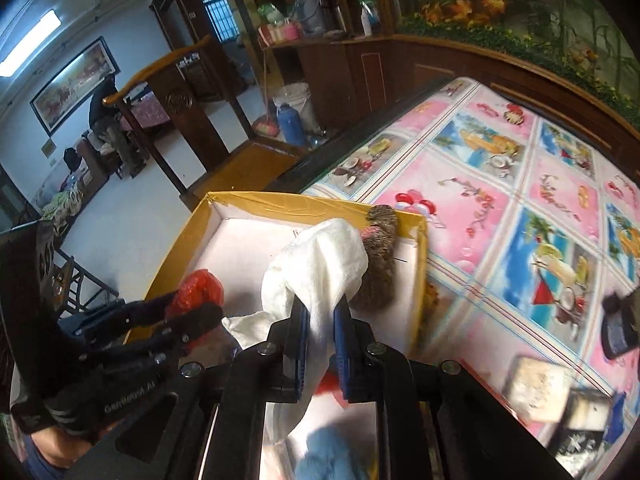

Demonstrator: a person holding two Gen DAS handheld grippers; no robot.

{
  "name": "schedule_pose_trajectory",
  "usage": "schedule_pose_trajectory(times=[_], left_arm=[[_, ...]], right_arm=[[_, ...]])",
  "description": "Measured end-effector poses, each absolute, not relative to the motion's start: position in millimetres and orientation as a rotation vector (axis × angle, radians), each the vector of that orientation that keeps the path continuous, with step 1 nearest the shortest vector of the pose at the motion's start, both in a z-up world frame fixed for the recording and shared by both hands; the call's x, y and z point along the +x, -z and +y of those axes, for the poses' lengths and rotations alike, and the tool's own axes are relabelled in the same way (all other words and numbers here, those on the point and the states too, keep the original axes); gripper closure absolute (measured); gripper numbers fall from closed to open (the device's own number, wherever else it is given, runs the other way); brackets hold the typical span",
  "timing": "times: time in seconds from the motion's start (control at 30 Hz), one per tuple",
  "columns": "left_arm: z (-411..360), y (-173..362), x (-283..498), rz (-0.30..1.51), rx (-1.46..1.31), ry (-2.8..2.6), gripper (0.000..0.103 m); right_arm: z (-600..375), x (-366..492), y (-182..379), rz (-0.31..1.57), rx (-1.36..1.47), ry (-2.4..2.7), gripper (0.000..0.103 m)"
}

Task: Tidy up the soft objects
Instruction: 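Release white tissue with right tool while left tool drops red bag in tray, then move both tools back toward the remaining items on the table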

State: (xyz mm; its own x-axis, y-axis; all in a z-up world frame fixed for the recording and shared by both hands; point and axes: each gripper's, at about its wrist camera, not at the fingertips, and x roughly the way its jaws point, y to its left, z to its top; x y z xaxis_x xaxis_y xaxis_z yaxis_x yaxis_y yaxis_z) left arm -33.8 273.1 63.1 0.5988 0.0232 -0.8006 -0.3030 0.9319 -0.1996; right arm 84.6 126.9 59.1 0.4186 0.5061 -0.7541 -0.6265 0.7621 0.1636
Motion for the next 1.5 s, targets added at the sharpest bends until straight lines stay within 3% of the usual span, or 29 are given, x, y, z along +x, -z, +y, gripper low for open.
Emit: schedule_pose_trajectory(times=[0.33, 0.43, 0.53, 0.57, 1.1, 1.5], left_arm=[[282.6, -45.4, -24.1, 0.978, -0.387, -0.212, 0.064], [282.3, -45.8, -24.1, 0.975, -0.389, -0.207, 0.062], [280.8, -45.7, -23.8, 0.972, -0.390, -0.190, 0.057], [279.4, -46.0, -23.7, 0.971, -0.387, -0.181, 0.053], [239.2, -88.8, -64.5, 0.832, -0.310, -0.167, 0.048], [138.3, -107.6, -98.3, 0.761, -0.203, 0.058, 0.041]], right_arm=[[173.7, 107.5, -31.2, 0.930, -0.240, -0.682, 0.086], [176.2, 109.2, -30.6, 0.928, -0.238, -0.685, 0.077], [174.2, 107.1, -34.1, 0.916, -0.231, -0.687, 0.057], [173.0, 105.9, -36.3, 0.902, -0.229, -0.686, 0.057], [58.1, 60.1, -71.4, 0.815, -0.090, -0.670, 0.056], [-79.6, 95.4, -20.5, 0.944, -0.178, -0.411, 0.057]])
